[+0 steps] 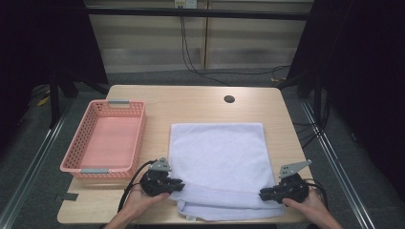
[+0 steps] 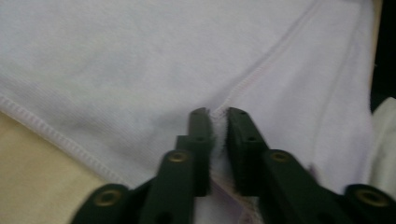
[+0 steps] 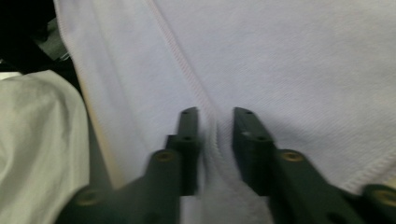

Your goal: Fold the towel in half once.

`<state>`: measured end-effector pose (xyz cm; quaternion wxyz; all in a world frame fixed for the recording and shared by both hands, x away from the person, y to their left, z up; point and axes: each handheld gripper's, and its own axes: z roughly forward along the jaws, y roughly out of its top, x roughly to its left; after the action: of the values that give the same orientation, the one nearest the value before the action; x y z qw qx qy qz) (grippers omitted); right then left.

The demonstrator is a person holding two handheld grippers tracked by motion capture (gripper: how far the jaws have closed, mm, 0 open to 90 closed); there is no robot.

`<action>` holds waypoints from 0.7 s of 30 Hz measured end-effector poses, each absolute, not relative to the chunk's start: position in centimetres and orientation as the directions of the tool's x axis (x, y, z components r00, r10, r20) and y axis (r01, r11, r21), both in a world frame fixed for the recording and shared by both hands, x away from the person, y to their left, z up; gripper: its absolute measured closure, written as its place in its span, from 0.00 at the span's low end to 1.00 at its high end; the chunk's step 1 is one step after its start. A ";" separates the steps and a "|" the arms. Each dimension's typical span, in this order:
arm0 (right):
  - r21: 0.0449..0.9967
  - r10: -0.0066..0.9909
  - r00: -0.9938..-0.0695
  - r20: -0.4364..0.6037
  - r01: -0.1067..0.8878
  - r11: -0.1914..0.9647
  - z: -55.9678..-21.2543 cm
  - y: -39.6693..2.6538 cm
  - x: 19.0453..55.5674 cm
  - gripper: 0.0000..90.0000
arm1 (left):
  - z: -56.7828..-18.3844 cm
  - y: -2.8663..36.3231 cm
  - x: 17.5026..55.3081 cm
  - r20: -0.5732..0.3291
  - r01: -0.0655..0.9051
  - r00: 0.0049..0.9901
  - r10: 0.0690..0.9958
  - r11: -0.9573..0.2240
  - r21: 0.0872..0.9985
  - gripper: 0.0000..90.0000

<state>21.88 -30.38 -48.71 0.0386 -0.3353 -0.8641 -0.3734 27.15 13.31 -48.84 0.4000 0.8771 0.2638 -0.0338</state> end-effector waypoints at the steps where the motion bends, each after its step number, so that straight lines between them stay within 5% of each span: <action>1: 0.619 0.551 -0.772 0.317 0.608 0.496 -48.7 -30.4 21.9 0.91 | -48.7 13.5 26.9 -0.287 0.487 0.864 0.415 -0.542 0.685 0.92; 8: 0.684 0.504 -0.808 0.305 0.555 0.475 -46.4 -31.4 19.2 0.95 | -46.8 15.4 23.0 -0.295 0.427 0.898 0.328 -0.480 0.766 0.90; 15: 0.701 0.450 -0.834 0.321 0.528 0.479 -45.5 -31.2 16.8 0.76 | -47.0 17.5 20.6 -0.377 0.462 0.886 0.269 -0.446 0.766 0.79; 21: 0.735 0.498 -0.810 0.309 0.536 0.416 -45.1 -31.5 17.5 0.75 | -46.2 18.1 22.2 -0.345 0.465 0.875 0.340 -0.388 0.796 0.74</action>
<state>17.53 -31.53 -45.13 0.0214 -0.3073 -0.8411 -0.4446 22.23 18.09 -46.21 0.4971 0.8308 0.2423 -0.0625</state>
